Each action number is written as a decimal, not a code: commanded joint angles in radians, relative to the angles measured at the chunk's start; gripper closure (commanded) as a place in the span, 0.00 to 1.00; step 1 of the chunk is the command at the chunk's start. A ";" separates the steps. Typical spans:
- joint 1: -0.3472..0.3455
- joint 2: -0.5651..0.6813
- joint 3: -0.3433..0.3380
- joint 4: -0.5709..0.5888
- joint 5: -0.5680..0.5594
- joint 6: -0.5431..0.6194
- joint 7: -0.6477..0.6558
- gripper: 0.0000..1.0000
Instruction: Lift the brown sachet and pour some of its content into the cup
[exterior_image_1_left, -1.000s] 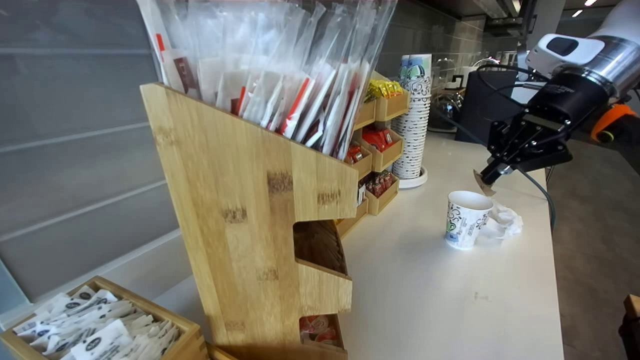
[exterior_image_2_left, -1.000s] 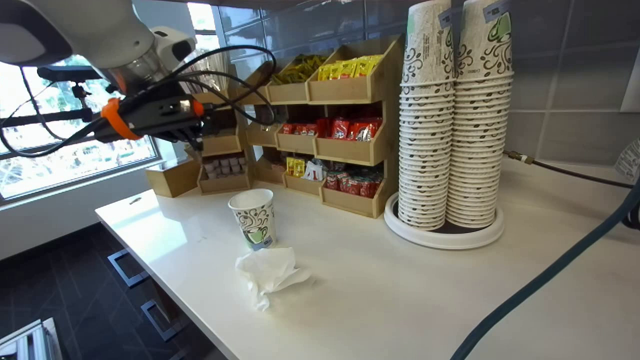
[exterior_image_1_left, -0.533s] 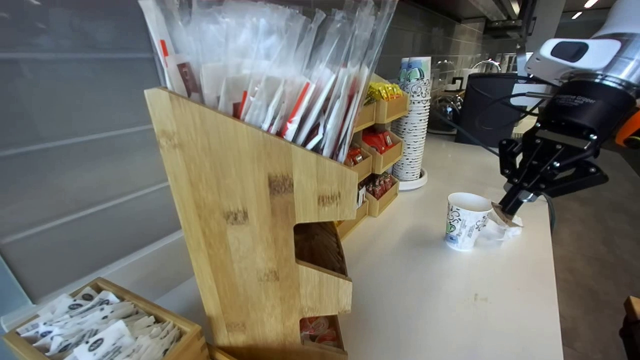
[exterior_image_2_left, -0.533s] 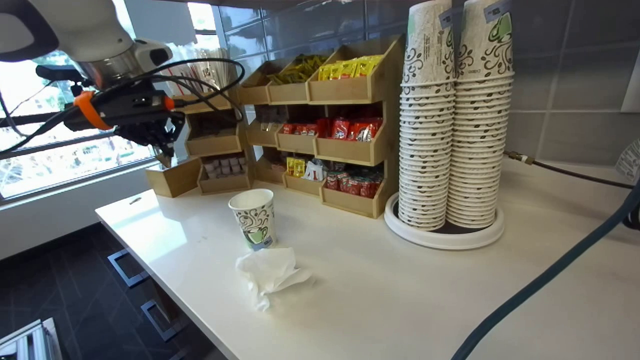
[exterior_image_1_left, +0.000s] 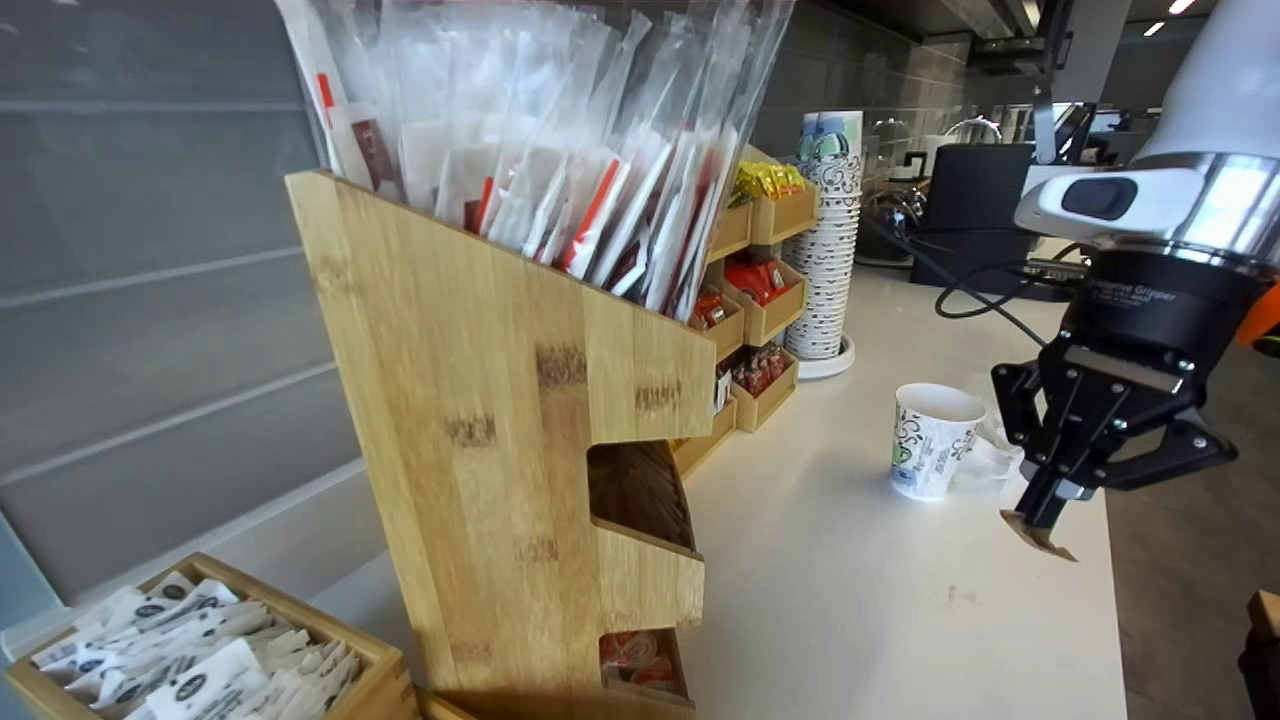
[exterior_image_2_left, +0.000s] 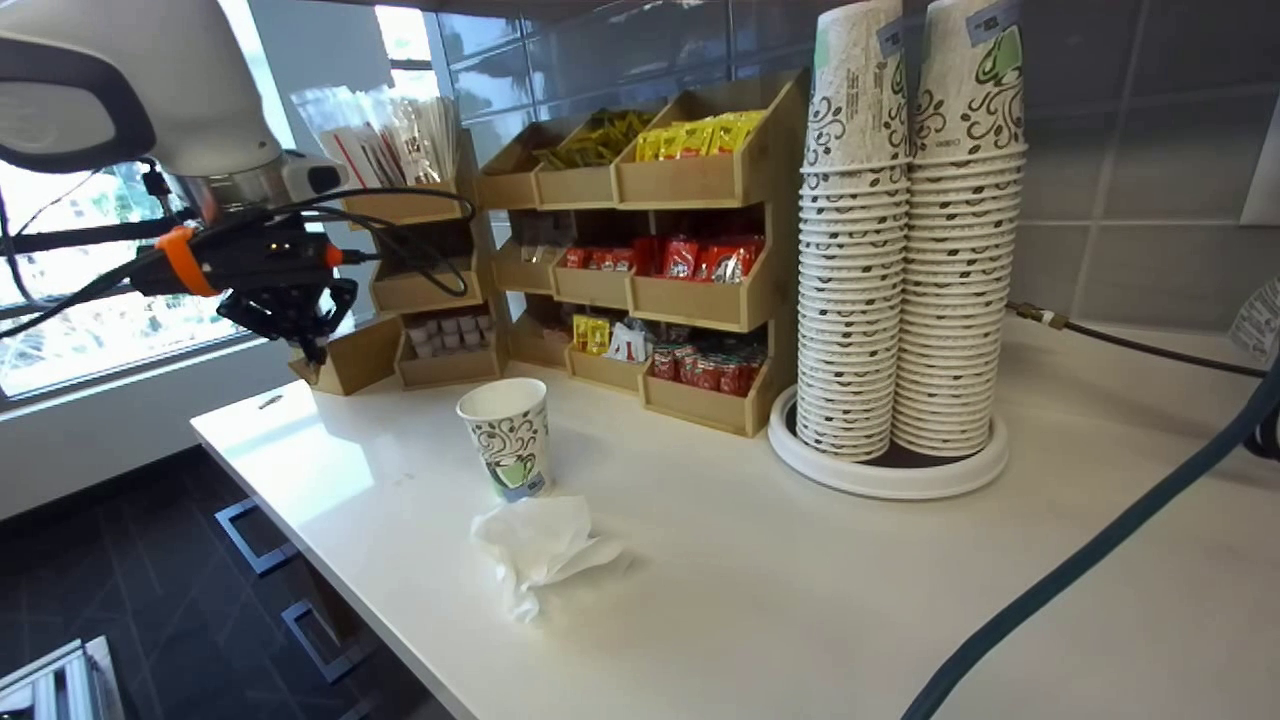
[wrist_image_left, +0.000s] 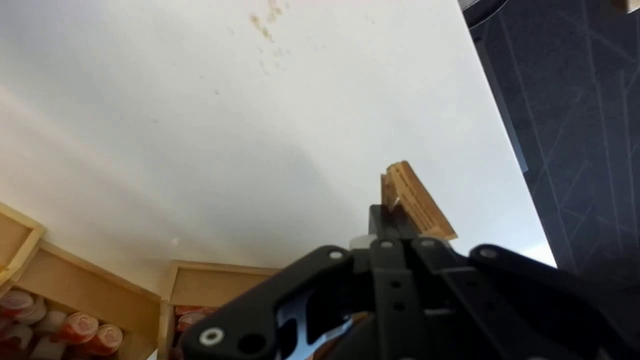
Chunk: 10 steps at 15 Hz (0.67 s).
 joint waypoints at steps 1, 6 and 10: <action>-0.007 0.023 0.084 0.001 -0.033 0.031 0.026 1.00; -0.060 0.117 0.232 0.005 -0.036 0.125 0.029 1.00; 0.021 0.296 0.183 -0.002 -0.194 0.326 0.118 1.00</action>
